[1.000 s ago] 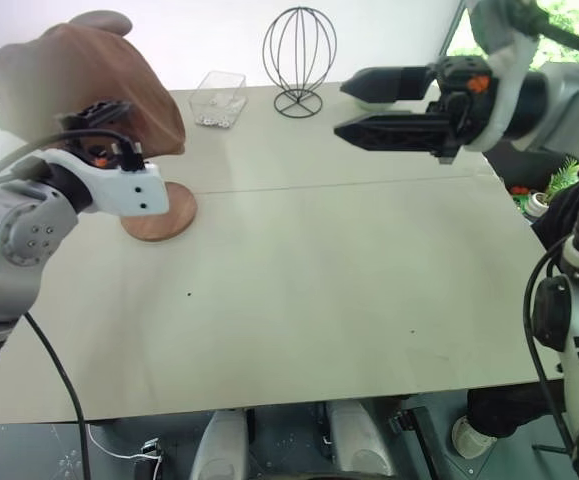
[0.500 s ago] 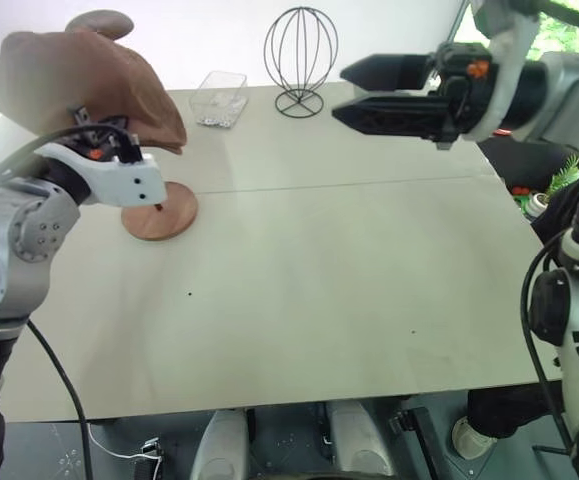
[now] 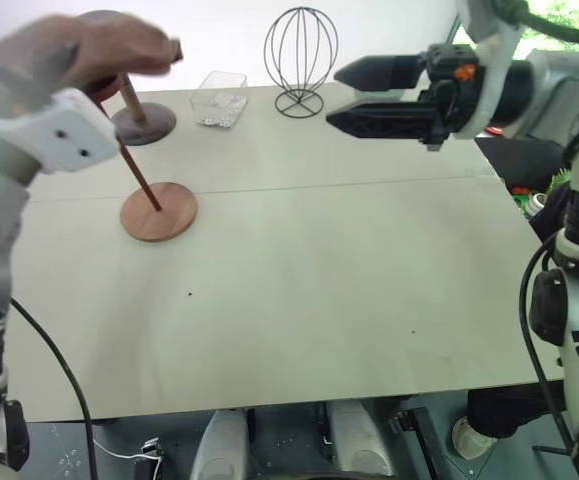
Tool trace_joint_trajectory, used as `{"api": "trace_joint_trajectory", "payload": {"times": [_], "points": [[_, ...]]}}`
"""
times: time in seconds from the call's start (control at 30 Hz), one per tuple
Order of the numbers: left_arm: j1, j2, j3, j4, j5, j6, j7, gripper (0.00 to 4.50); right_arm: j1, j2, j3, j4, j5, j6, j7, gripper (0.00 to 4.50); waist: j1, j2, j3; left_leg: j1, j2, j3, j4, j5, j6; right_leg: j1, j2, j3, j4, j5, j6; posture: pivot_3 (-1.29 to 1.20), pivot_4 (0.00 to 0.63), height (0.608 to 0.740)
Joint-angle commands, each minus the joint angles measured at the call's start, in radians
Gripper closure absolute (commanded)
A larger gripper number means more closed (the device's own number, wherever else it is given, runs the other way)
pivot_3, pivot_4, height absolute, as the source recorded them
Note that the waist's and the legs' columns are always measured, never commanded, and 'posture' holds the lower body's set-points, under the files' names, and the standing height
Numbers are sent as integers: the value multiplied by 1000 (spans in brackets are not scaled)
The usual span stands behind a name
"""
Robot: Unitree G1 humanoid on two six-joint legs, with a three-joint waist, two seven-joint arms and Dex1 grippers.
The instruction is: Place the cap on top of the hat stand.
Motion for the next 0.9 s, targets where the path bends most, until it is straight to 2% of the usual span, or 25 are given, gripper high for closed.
{"api": "trace_joint_trajectory", "payload": {"times": [0.03,0.17,0.43,0.6,0.9], "points": [[1,42,108,53,-104,-164,3,4408,-38,-1,-5,-1,-9,-27,21,0,0,0,0,0,0,0,0,0,0,0,0,0,0,0,0,0,150,740],[3,83,136,175,-219,-272,-65,4408,-33,-3,-5,-3,-8,-23,33,0,-1,0,0,0,0,0,0,0,0,0,0,0,0,0,0,0,150,740],[-54,189,69,502,-276,-593,-162,4408,-32,-23,-21,3,-9,1,21,0,-1,0,0,0,0,0,0,0,0,0,0,0,0,0,0,0,150,740],[-103,199,-15,671,-292,-755,-217,4408,-29,-47,-21,-9,-4,21,31,0,1,0,0,0,0,0,0,0,0,0,0,0,0,0,0,0,150,740],[-321,178,-193,999,-265,-977,-283,4408,-50,-90,-10,-11,-10,59,39,0,1,0,0,0,0,0,1,0,0,0,0,-1,1,0,0,0,150,740]]}}
